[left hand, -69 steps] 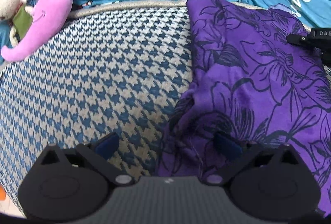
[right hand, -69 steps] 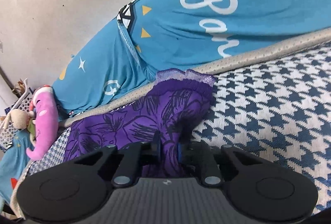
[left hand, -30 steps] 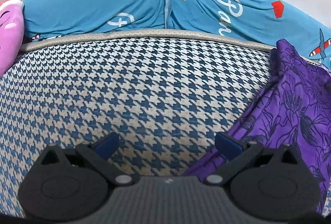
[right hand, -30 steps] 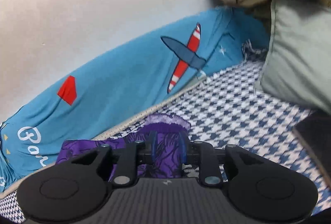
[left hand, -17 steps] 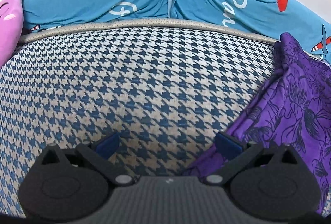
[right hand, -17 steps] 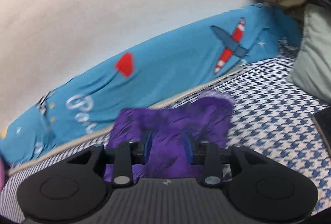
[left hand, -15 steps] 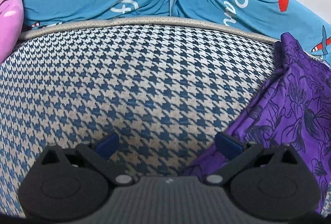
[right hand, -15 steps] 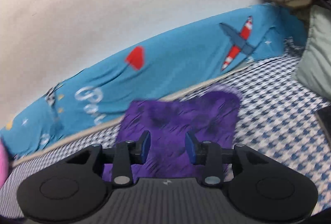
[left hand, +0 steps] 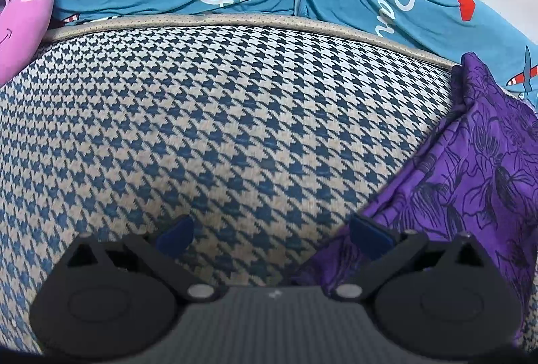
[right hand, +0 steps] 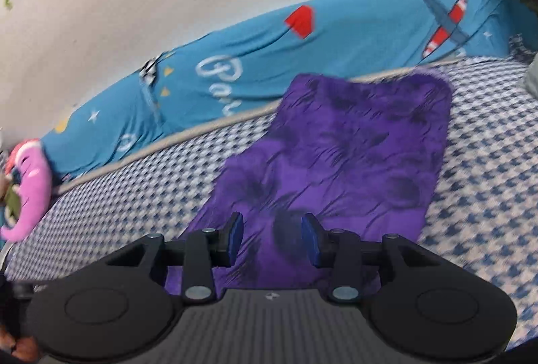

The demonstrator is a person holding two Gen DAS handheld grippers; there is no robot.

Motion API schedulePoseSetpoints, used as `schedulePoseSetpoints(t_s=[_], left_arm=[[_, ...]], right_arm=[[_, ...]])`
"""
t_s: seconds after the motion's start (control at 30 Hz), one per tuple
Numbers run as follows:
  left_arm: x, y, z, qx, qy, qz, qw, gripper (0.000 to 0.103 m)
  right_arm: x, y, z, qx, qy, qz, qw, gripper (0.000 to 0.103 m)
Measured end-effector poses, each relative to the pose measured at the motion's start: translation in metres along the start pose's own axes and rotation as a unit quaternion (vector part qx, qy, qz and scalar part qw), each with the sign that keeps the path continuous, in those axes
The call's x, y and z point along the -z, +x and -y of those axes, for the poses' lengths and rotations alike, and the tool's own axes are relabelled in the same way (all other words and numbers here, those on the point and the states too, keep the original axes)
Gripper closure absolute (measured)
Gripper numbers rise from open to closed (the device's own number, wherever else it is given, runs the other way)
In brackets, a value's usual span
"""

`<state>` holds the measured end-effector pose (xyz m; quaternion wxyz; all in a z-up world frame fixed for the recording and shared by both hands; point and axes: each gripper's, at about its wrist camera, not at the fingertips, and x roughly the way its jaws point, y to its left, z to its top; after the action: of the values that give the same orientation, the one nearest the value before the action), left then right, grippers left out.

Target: Fold clothes

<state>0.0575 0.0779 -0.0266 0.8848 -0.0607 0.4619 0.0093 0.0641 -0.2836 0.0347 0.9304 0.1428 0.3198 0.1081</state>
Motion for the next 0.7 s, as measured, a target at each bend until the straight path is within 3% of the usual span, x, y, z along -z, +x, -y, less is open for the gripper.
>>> schedulePoseSetpoints(t_s=[0.3, 0.5, 0.7], left_arm=[[0.005, -0.011, -0.002, 0.016, -0.011, -0.008, 0.9998, 0.008], [0.007, -0.020, -0.003, 0.022, -0.017, -0.010, 0.9996, 0.007], [0.009, -0.024, -0.005, 0.026, -0.019, -0.012, 0.9994, 0.006]], right_arm=[[0.032, -0.007, -0.047, -0.072, -0.054, -0.047, 0.995, 0.064], [0.049, -0.017, -0.077, -0.117, -0.103, -0.079, 0.985, 0.063], [0.066, -0.024, -0.100, -0.134, -0.163, -0.100, 0.972, 0.063]])
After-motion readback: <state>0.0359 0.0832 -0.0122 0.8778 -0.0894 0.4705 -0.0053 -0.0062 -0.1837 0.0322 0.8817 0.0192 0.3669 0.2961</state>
